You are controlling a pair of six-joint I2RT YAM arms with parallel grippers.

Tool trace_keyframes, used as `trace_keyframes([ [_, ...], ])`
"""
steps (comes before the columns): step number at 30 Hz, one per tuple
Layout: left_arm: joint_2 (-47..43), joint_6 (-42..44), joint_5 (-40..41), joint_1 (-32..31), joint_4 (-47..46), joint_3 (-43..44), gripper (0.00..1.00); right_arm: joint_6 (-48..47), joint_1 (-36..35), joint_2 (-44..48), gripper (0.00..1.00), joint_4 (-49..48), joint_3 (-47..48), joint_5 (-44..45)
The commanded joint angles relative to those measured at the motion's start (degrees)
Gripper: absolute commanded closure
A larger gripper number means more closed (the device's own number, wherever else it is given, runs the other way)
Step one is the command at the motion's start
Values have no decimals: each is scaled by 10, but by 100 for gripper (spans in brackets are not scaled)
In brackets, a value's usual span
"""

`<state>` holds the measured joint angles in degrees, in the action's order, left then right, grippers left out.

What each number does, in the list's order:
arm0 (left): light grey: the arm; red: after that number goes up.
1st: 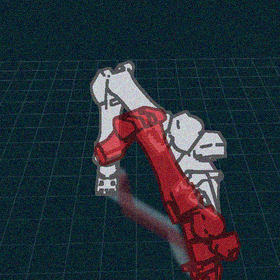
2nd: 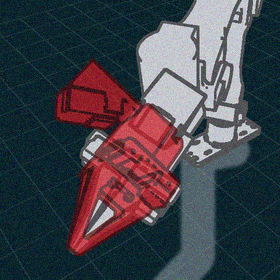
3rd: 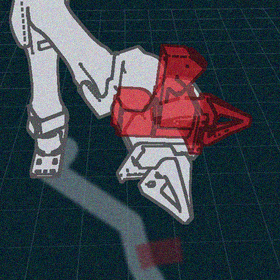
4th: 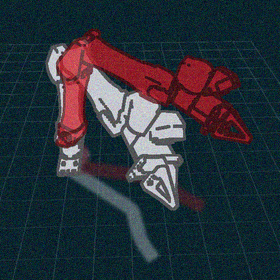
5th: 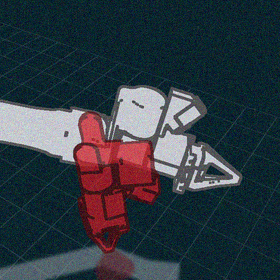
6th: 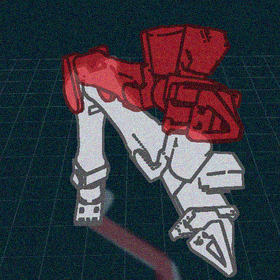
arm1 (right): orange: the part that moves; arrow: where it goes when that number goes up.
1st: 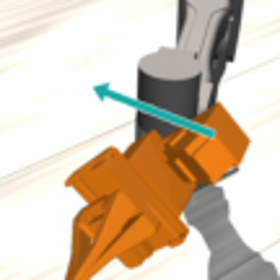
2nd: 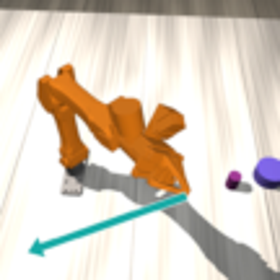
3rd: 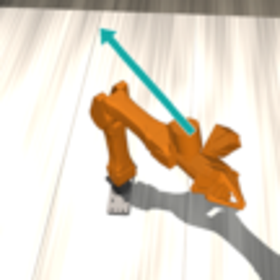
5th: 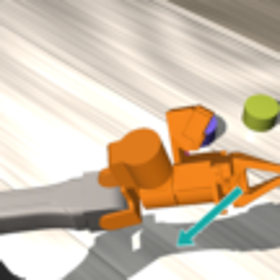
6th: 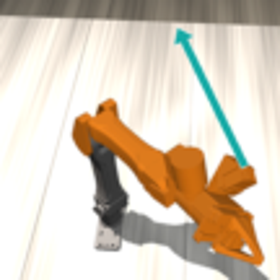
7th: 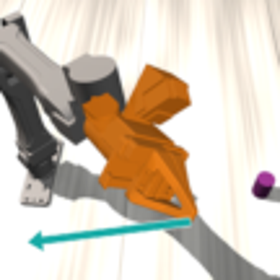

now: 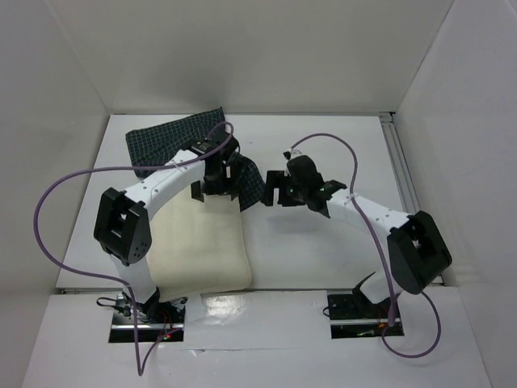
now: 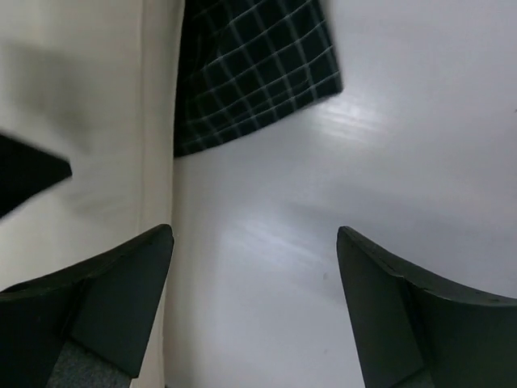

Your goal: Put the pillow into the pillowcase

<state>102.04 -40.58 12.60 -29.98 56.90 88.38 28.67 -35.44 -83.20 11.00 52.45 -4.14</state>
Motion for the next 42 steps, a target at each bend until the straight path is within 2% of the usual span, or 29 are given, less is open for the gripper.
trace_keyframes([
  [1, 7, 5, -13, -30, -27, 18, 0, -47, 41, -63, 11, -5, 69, -24],
  [4, 51, 10, -14, -30, -27, 46, 0, -71, 61, -146, 8, -4, 145, -42],
  [7, 103, 0, 32, -30, -8, 62, 0, -83, 61, -202, 6, -2, 200, -42],
  [12, 148, -6, 39, -30, -15, 62, 2, -108, 61, -315, 5, -11, 295, -53],
  [13, 149, -6, 45, -30, -15, 62, 9, -108, 61, -331, 5, -11, 309, -54],
  [15, 156, -12, 51, -25, -15, 62, 33, -115, 61, -369, 5, -16, 335, -59],
  [16, 150, -12, 52, -18, -15, 56, 64, -115, 61, -380, 5, -24, 340, -59],
  [18, 137, -12, 46, -11, -15, 56, 100, -121, 61, -406, 10, -29, 353, -68],
  [19, 130, -12, 46, -10, -15, 61, 100, -121, 61, -413, 15, -34, 360, -68],
  [21, 93, -17, 40, -3, -15, 61, 100, -121, 61, -426, 38, -46, 366, -88],
  [24, 49, -17, 1, 11, -35, 61, 100, -121, 55, -410, 80, -71, 340, -124],
  [25, 25, -17, -15, 18, -36, 61, 100, -121, 55, -402, 100, -77, 334, -124],
  [28, -8, -23, -30, 24, -41, 75, 100, -121, 28, -342, 100, -85, 285, -130],
  [34, -84, -60, -58, 29, -47, 110, 100, -66, -50, -167, 100, -110, 138, -101],
  [36, -91, -76, -43, 16, -57, 116, 100, -52, -77, -129, 100, -116, 101, -84],
  [38, -80, -92, -22, 10, -58, 122, 100, -43, -90, -129, 100, -121, 95, -75],
  [40, -60, -129, -22, 10, -49, 116, 100, -43, -96, -140, 100, -87, 104, -75],
  [42, -54, -158, -7, -7, -49, 94, 100, -48, -117, -119, 100, -79, 104, -104],
])
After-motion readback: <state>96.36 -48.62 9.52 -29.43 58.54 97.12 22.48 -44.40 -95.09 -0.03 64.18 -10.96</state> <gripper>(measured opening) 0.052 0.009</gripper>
